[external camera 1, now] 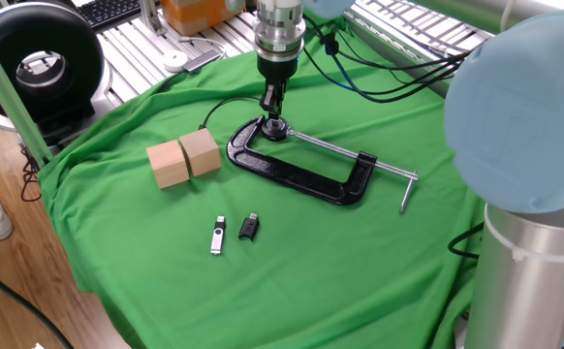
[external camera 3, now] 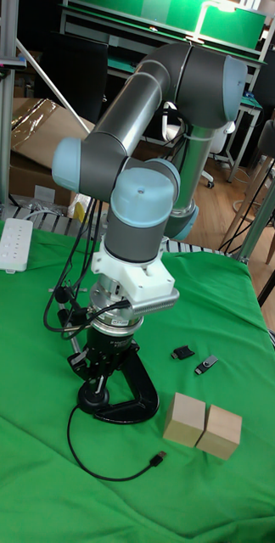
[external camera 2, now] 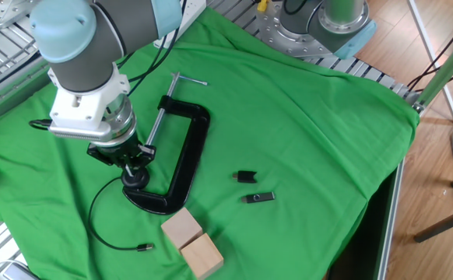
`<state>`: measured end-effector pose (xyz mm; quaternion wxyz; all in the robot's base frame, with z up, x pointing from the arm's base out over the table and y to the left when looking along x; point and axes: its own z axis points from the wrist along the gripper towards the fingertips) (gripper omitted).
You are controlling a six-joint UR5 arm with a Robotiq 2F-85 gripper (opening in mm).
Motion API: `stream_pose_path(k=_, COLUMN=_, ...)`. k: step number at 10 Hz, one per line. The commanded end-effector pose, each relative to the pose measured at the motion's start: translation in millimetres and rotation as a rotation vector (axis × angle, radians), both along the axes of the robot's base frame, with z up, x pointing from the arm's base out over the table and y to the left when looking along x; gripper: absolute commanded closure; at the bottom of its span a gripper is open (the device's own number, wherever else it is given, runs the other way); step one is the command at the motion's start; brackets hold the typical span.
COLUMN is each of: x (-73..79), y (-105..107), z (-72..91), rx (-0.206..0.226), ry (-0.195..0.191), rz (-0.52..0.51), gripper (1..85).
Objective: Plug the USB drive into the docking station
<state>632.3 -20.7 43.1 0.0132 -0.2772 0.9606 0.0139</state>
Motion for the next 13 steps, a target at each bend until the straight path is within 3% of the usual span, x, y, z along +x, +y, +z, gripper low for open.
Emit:
stream_pose_path(k=1, x=-0.3, y=3.6, z=1.7, rx=0.016, ry=-0.002, rz=-0.008, gripper=84.0)
stream_pose_path(k=6, x=6.0, y=-3.4, z=2.3, rx=0.01, ry=-0.013, rz=0.009, gripper=84.0)
stream_pose_path(k=13, x=3.1, y=3.4, z=0.1, rx=0.015, ry=-0.011, rz=-0.003, gripper=84.0)
